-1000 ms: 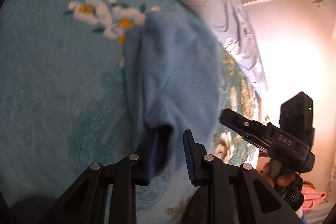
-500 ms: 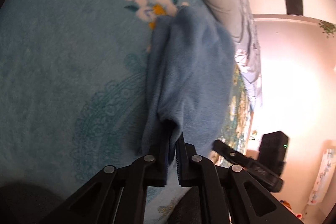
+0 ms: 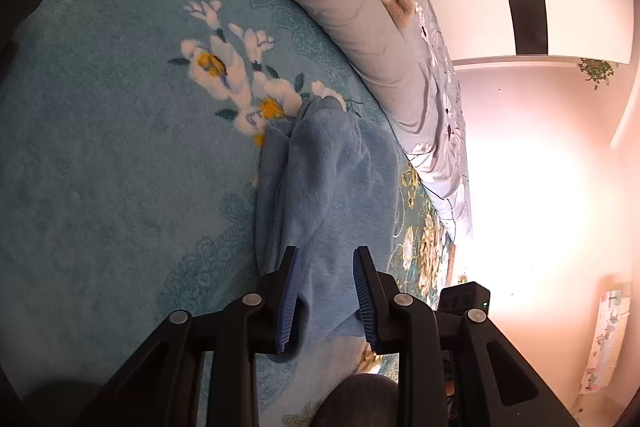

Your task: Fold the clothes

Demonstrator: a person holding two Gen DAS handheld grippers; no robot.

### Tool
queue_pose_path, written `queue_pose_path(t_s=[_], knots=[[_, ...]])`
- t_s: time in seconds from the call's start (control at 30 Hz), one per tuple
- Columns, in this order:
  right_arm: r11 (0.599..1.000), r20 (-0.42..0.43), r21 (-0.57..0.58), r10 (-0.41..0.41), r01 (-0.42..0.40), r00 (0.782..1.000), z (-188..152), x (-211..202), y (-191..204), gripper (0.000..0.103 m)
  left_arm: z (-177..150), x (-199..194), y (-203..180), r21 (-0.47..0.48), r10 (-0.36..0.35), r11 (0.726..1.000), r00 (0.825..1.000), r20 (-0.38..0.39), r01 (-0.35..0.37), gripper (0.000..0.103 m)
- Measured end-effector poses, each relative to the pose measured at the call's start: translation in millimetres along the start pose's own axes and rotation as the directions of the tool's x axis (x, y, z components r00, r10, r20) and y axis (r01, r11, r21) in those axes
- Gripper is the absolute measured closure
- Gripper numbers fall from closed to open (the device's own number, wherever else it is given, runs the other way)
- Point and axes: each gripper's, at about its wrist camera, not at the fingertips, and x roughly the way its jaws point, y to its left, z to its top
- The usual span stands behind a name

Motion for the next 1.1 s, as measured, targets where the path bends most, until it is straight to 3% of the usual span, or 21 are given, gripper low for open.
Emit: queue_pose_path(t_s=[0.27, 0.43, 0.53, 0.6, 0.67, 0.77, 0.8, 0.9, 0.97, 1.1], knots=[[0.963, -0.022, -0.232, -0.143, 0.135, 0.989, 91.6, -60.9, -2.2, 0.094, 22.9, 11.9, -9.5, 0.053, 0.004, 0.999, 1.000, -0.021, -0.003, 0.072], [0.952, -0.047, -0.253, -0.189, 0.171, 0.981, 142.5, -70.2, -19.2, 0.094, 43.7, 32.7, -30.2, 0.107, 0.031, 0.994, 0.999, -0.023, -0.028, 0.064], [0.948, -0.063, -0.262, -0.202, 0.179, 0.977, 149.2, -66.9, -27.0, 0.093, 48.2, 36.8, -36.8, 0.130, 0.048, 0.991, 0.999, -0.023, -0.045, 0.056], [0.953, -0.050, -0.258, -0.178, 0.159, 0.983, 146.6, -69.7, -30.4, 0.091, 57.3, 42.2, -36.3, 0.139, 0.051, 0.989, 0.998, -0.027, -0.047, 0.053], [0.960, 0.020, -0.223, -0.167, 0.167, 0.986, 140.1, -82.3, -38.3, 0.087, 64.2, 51.8, -40.4, 0.148, 0.059, 0.988, 0.997, -0.040, -0.053, 0.050], [0.988, 0.137, -0.093, -0.110, 0.123, 0.984, 122.0, -101.4, -58.8, 0.062, 73.2, 68.8, -49.8, 0.179, 0.091, 0.981, 0.995, -0.051, -0.081, 0.045], [0.995, 0.162, -0.045, -0.084, 0.092, 0.983, 112.7, -102.8, -65.6, 0.059, 76.2, 74.1, -52.9, 0.197, 0.115, 0.975, 0.992, -0.051, -0.103, 0.044], [0.996, 0.238, 0.092, -0.014, -0.008, 0.971, 84.8, -105.6, -86.0, 0.052, 85.1, 84.2, -56.4, 0.242, 0.181, 0.956, 0.982, -0.052, -0.163, 0.044], [0.984, 0.238, 0.163, 0.028, -0.068, 0.971, 65.7, -93.7, -96.8, 0.052, 90.3, 89.1, -53.0, 0.256, 0.208, 0.949, 0.976, -0.066, -0.185, 0.043], [0.969, 0.244, 0.227, 0.040, -0.097, 0.969, 46.9, -71.3, -103.3, 0.052, 95.5, 98.9, -43.9, 0.243, 0.184, 0.958, 0.975, -0.122, -0.151, 0.043]])
